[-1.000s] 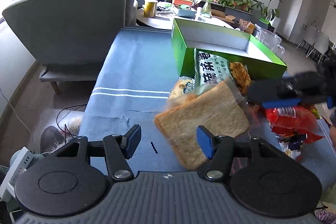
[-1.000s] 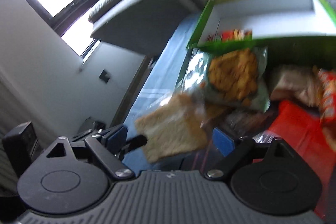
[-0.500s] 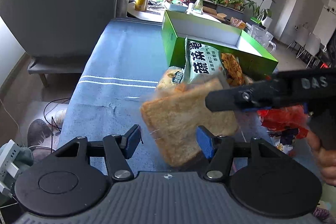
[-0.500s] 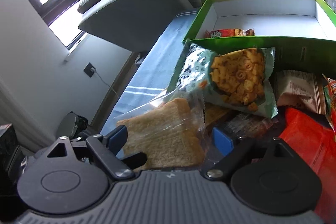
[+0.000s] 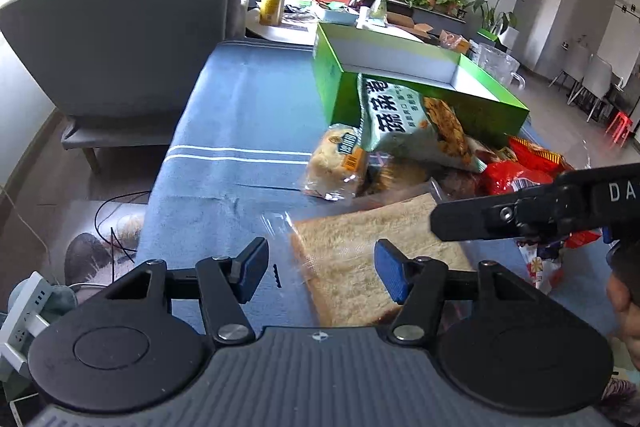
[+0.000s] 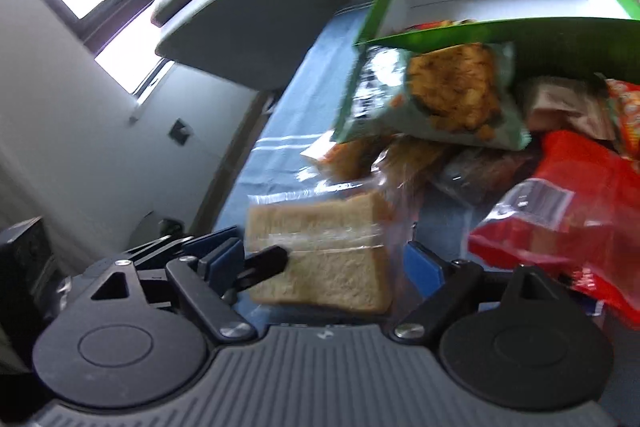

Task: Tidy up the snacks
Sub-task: 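Grasp the wrapped bread slice with the right tool and lift it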

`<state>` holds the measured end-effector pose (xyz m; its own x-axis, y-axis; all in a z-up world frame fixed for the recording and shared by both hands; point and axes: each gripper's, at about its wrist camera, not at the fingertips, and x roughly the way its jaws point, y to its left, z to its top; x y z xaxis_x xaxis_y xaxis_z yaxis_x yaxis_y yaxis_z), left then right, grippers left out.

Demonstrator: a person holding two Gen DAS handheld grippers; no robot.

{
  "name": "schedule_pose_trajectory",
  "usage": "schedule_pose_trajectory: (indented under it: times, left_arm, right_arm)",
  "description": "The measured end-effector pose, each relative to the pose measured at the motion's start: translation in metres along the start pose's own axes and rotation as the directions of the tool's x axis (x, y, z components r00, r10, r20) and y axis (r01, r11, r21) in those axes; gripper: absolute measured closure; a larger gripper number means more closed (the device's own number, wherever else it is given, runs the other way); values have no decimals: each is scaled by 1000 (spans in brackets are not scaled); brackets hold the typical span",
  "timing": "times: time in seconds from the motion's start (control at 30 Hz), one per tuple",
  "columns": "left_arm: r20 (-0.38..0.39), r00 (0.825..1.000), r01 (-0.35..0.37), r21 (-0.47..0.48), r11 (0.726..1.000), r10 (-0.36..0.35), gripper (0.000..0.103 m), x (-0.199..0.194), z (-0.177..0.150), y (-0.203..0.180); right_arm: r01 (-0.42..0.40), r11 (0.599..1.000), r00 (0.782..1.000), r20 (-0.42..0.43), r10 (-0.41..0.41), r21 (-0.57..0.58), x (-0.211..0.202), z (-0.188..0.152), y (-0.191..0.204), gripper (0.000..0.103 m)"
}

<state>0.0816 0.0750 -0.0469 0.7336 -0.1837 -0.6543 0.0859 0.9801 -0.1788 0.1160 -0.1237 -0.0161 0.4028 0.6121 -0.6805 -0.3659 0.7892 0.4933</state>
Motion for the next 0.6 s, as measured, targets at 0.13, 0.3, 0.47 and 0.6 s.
schedule_pose_trajectory:
  times: [0.13,0.3,0.47,0.6]
  left_arm:
    - [-8,1000,-5,-12,1000,5,48,0,0,5]
    - [-40,999,6,1,1000,-6,47,1,-5,2]
    - [-59,998,31,-24,999,-32,46,5,-12,5]
    - [-49,998,45,-17,999,-46,47,4,-13,3]
  right_arm:
    - [24,1000,999,35,-24,2,-2,-1,-3,23]
    - [22,1000,1000,12,-22,13,7,-6,-4,23]
    - [45,999,999,4,-45,3,12,-10,-5,23]
    - [70,997,998,2,-70,-44,19,-13,-3,40]
